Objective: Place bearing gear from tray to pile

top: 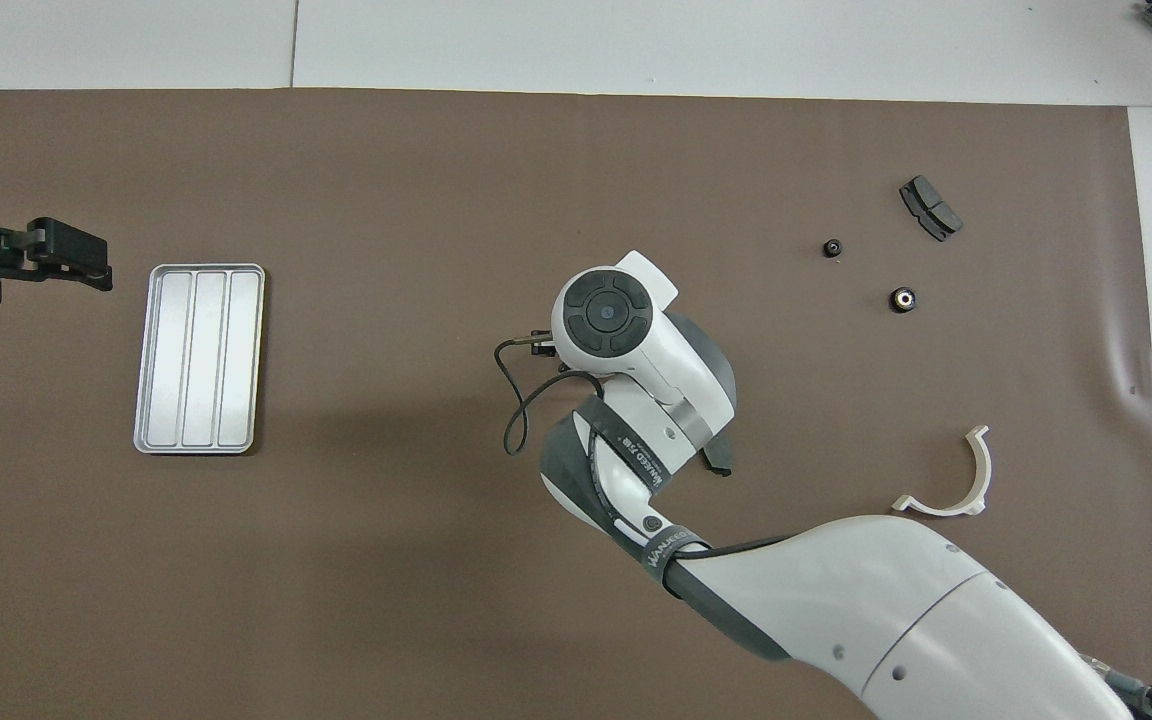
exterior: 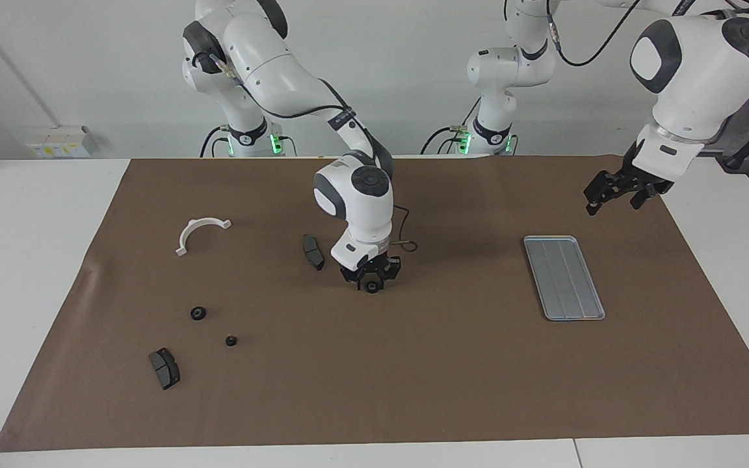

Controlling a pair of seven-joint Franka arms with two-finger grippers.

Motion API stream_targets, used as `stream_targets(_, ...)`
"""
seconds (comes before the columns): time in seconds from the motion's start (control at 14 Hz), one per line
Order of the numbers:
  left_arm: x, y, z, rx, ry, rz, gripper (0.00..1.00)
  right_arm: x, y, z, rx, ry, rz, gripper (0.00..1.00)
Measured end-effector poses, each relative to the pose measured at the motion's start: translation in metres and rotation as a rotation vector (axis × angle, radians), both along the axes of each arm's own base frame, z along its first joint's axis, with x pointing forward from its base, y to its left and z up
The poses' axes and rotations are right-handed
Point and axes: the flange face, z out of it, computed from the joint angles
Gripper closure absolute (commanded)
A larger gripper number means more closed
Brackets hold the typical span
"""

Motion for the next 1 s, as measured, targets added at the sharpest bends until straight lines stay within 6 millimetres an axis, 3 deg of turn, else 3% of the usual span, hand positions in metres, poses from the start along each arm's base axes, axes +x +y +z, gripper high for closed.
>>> stream_targets(0.14, 0.001, 0.0, -0.001, 0.0, -0.004, -0.056, 0.0, -0.001, 0.0, -0.001, -0.001, 0.002, 0.001, 0.44)
stream_targets(0.29, 0.001, 0.002, -0.001, 0.001, -0.01, -0.107, 0.0, -0.001, 0.001, -0.001, -0.001, 0.002, 0.002, 0.56)
stream_targets(0.43, 0.002, 0.002, -0.001, 0.001, -0.015, -0.12, 0.0, -0.001, 0.001, -0.001, -0.001, 0.002, 0.003, 0.73)
stream_targets(0.57, 0.002, 0.002, 0.0, 0.001, -0.017, -0.123, 0.0, -0.001, 0.001, 0.0, 0.0, 0.0, 0.002, 1.0)
stream_targets(1.0, 0.002, 0.002, 0.0, 0.001, -0.017, -0.125, 0.0, 0.008, -0.009, 0.004, 0.004, -0.008, -0.017, 1.0)
